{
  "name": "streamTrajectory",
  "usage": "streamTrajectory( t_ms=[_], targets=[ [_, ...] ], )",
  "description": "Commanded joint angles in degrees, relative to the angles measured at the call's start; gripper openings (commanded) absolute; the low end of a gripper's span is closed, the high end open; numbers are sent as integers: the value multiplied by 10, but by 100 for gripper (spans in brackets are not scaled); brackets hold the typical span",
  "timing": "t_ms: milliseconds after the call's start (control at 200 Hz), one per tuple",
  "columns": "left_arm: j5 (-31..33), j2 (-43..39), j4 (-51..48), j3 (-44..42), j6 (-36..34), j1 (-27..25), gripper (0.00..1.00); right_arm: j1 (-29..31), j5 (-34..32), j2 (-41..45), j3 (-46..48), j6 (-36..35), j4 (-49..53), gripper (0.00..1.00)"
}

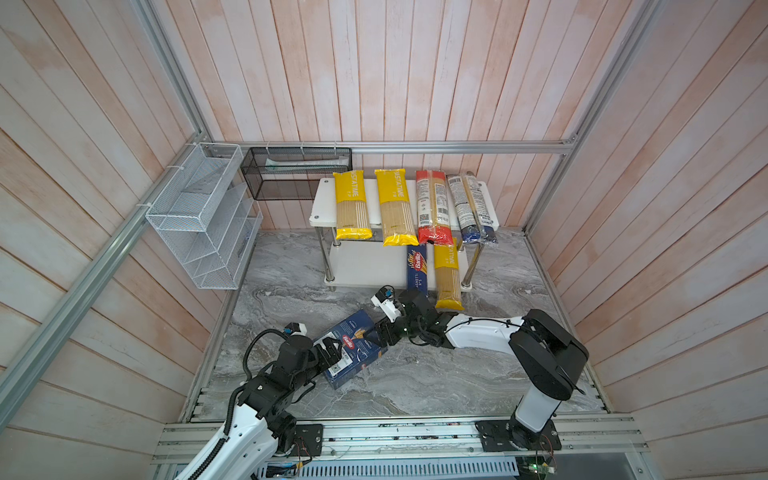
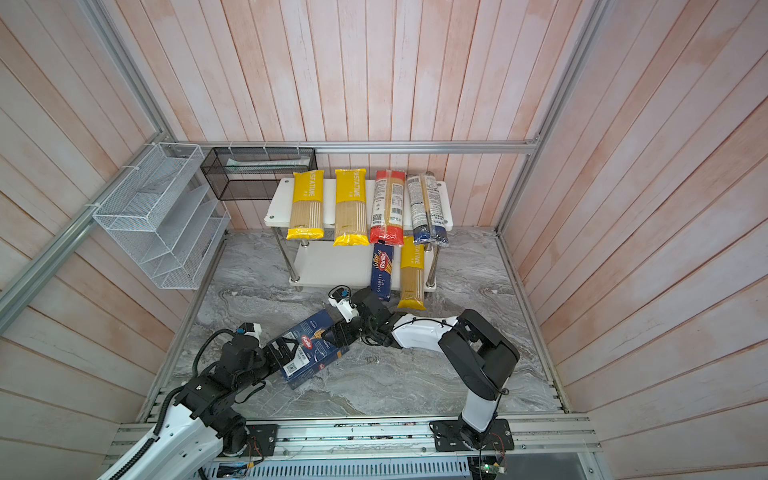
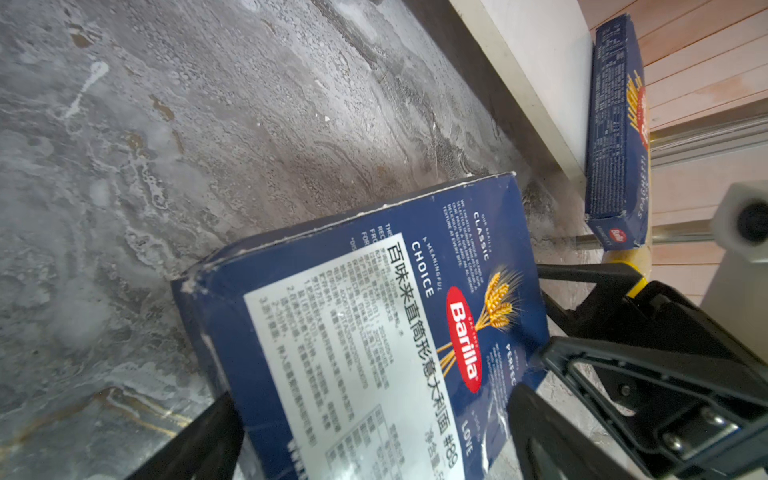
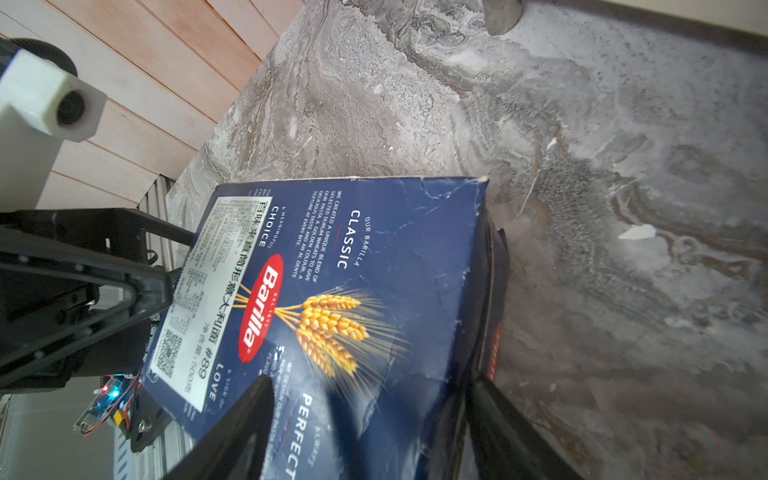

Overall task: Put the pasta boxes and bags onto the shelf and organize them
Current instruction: 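Grip the rigatoni box between both grippers and lift it off the floor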

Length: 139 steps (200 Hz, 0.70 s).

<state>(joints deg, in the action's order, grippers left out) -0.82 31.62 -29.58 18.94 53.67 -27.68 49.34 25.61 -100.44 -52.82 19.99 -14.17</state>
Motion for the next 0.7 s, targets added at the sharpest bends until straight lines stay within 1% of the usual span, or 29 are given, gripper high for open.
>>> streamTrajectory(
  t_ms=[0, 200, 520, 690],
  targets=[
    [-20, 0, 12, 6, -6, -4, 99, -2, -2, -10, 11, 2, -9, 73],
    [-41, -6, 17, 3, 3, -6, 99, -3, -14, -13, 23, -2, -27, 73],
    [-43, -26, -6, 11, 0, -9, 99, -2, 13, -14, 24, 16, -55, 71],
    [-55, -22, 46, 13, -19, -14, 99, 3, 25, 0, 33, 33, -75, 68]
  ],
)
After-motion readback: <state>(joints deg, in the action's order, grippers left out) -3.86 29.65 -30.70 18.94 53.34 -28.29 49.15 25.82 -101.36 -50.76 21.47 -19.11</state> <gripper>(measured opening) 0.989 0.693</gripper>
